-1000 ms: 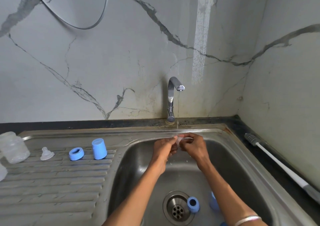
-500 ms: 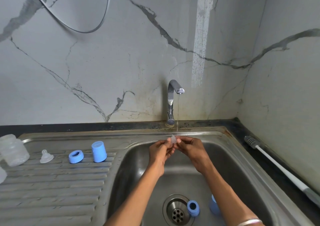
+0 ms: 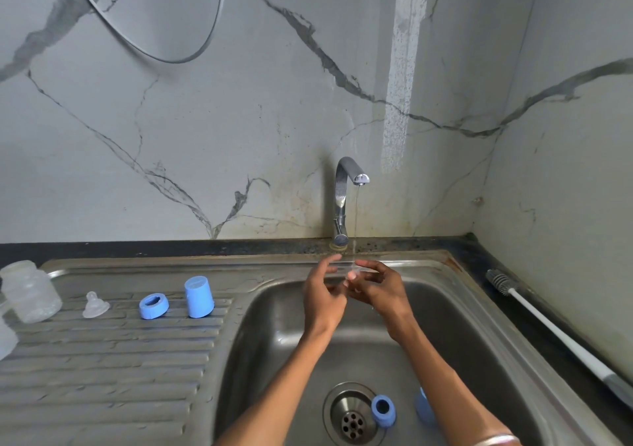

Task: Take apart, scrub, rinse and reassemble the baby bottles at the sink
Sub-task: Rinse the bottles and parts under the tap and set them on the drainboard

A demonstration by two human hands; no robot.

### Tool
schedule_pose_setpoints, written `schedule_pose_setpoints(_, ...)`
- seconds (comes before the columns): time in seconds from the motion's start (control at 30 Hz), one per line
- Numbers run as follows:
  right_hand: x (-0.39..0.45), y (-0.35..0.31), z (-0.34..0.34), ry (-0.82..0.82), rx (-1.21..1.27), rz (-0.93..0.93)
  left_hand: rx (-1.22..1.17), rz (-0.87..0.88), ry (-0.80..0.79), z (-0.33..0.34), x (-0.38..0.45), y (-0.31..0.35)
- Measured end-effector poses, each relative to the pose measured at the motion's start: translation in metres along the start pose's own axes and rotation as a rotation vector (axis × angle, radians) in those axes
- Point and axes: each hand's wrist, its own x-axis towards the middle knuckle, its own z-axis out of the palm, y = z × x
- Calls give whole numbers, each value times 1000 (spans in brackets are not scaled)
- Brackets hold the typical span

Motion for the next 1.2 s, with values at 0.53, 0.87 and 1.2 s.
schedule_pose_setpoints(0.53,-6,-1,-1,186,-451,-258,-535,-579,-166,-6,-6,9)
schedule_pose_setpoints(0.87,-40,-24,22,187,-817,-304,-126,-241,-150,-43,-21,19)
schedule_pose_setpoints(1.2,-81,-31,144,-142,-758,-358,272,43,4,-190,-53,22)
